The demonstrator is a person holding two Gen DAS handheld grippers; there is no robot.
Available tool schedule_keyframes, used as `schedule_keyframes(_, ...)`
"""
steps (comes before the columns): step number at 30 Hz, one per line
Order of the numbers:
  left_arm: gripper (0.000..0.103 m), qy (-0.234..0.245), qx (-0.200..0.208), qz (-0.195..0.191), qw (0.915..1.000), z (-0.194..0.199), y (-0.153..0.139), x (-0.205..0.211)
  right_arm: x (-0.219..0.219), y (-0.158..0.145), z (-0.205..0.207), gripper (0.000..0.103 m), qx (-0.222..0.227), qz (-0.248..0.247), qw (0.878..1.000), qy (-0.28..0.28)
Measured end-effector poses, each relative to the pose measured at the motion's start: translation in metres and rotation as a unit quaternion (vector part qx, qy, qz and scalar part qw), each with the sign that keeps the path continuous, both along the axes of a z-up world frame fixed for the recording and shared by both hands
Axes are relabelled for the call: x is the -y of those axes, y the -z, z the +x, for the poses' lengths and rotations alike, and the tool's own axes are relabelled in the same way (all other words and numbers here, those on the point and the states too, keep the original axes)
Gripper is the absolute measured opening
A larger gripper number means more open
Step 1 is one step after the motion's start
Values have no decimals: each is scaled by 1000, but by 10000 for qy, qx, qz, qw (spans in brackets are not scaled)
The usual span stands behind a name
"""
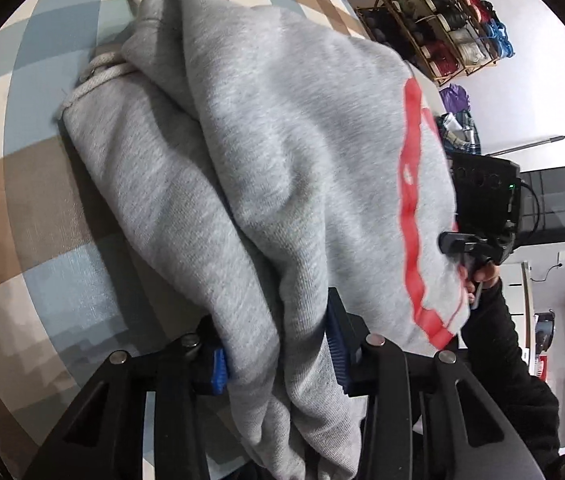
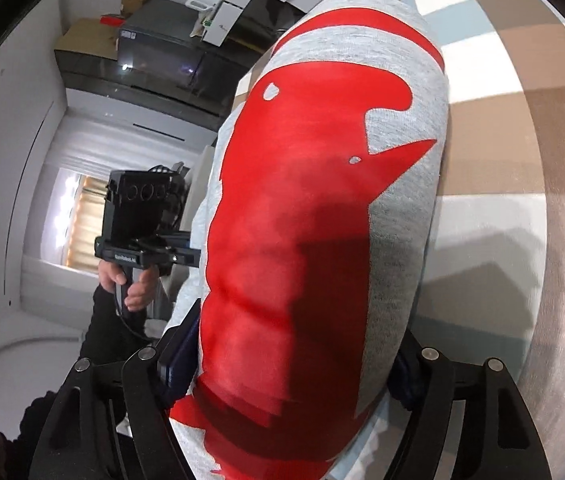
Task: Fold large clothes
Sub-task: 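Grasp the folded hoodie with both grippers and lift it off the bed, then carry the folded hoodie with both grippers to the grey cabinet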
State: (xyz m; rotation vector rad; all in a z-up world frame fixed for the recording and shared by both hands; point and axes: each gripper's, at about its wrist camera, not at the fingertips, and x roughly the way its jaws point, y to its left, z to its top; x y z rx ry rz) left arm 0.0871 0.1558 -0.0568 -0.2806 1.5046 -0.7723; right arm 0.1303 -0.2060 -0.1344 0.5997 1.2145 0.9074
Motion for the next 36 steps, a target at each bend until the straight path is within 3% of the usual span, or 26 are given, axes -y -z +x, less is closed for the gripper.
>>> schedule_keyframes(4, 45, -236, -364, -53, 9990, 16, 14, 0, -6, 4, 8, 83, -149, -70, 9998, 59)
schedule_keyframes(7, 45, 2, -129, 22, 9999, 12, 7, 6, -16, 4, 14, 83, -266, -45, 9996, 128)
schedule_keyframes(9, 44, -75, -103, -74, 9999, 13, 7, 7, -15, 3, 13, 83, -228, -60, 9996, 183)
schedule_keyframes(10, 34, -116, -127, -167, 9997, 13, 8, 6, -13, 4, 12, 82, -210, -46, 9995, 225)
schedule_keyframes(11, 31, -170, -160, -258, 9994, 10, 9, 0, -10, 4, 9, 80, -178, 9, 9994, 290)
schedule_keyframes(13, 28, -346, -152, -403, 9985, 9, 8, -2, 1, 4, -1, 71, -82, 115, 9990, 422)
schedule_keyframes(22, 27, -191, 294, -351, 9988, -4, -27, 16, -1, -18, -27, 66, 253, 438, 9975, 488)
schedule_keyframes(25, 27, -98, 336, -324, 9989, -8, -25, 15, -1, -22, -39, 66, 484, 583, 9957, 532)
schedule_keyframes(30, 27, -365, 169, -170, 9990, 2, -4, 21, 1, -10, -39, 66, 192, 473, 9965, 660)
schedule_keyframes(33, 36, -477, 54, 113, 9988, 9, 6, 17, -3, -10, -34, 66, 102, 217, 9977, 638)
schedule_keyframes(35, 51, -553, -94, 187, 9983, 15, 17, 19, -8, -9, -27, 68, 3, 86, 9982, 601)
schedule_keyframes(36, 54, -594, -141, 118, 9981, 17, 22, 19, -12, -9, -26, 69, -77, 60, 9980, 624)
